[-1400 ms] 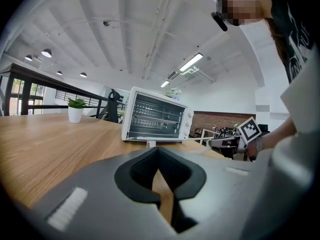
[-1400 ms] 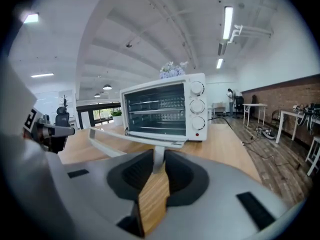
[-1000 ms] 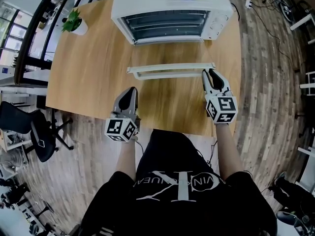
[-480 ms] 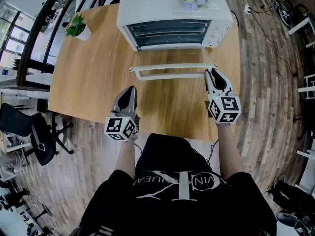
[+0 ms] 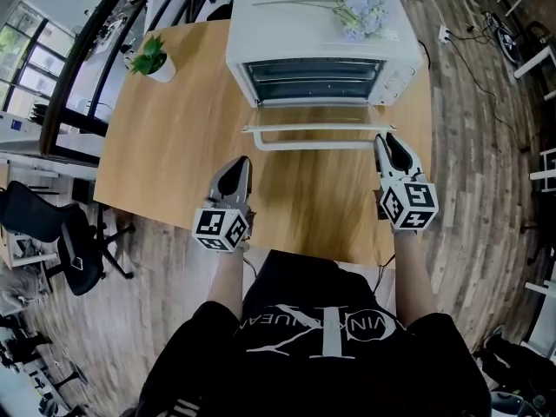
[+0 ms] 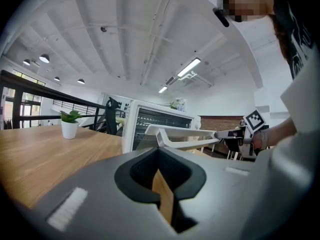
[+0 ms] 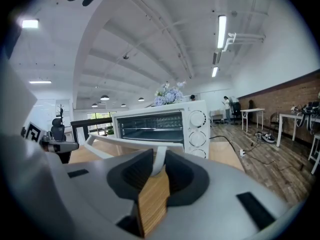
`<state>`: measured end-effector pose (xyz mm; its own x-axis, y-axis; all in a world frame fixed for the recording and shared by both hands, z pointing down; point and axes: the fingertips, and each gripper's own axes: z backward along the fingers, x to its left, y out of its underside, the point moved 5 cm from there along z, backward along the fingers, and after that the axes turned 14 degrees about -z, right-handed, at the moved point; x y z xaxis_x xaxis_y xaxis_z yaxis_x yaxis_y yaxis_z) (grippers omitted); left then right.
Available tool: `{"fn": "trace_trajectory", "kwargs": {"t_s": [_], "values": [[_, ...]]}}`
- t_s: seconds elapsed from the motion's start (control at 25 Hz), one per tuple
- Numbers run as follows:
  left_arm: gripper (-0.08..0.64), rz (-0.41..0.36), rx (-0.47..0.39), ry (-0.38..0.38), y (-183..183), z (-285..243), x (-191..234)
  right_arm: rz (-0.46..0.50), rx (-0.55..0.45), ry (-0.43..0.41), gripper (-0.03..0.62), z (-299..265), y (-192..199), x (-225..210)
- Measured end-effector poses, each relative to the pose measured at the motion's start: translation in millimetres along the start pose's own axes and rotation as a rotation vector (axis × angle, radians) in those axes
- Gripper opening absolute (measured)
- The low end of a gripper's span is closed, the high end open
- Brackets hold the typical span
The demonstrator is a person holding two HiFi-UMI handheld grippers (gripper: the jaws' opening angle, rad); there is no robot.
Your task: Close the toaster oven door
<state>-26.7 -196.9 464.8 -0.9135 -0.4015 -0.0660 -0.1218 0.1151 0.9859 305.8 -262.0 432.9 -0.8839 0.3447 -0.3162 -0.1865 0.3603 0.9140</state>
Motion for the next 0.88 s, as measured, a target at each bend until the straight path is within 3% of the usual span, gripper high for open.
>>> {"fn": "trace_trajectory", "kwargs": {"t_s": [0.48,0.88], "values": [[0.009,0.002,-0.045,-0.006,-14.5,-17.8,20.3,-0.025,-0.066,0.013,0.081,-19.3,-32.2,0.6],[0.009,-0.015,-0.051,-0.003,-30.9,-34.2,29.5,-0.033,-0.064,0.009,0.081,-33.3,-52.9,-0.3]]}}
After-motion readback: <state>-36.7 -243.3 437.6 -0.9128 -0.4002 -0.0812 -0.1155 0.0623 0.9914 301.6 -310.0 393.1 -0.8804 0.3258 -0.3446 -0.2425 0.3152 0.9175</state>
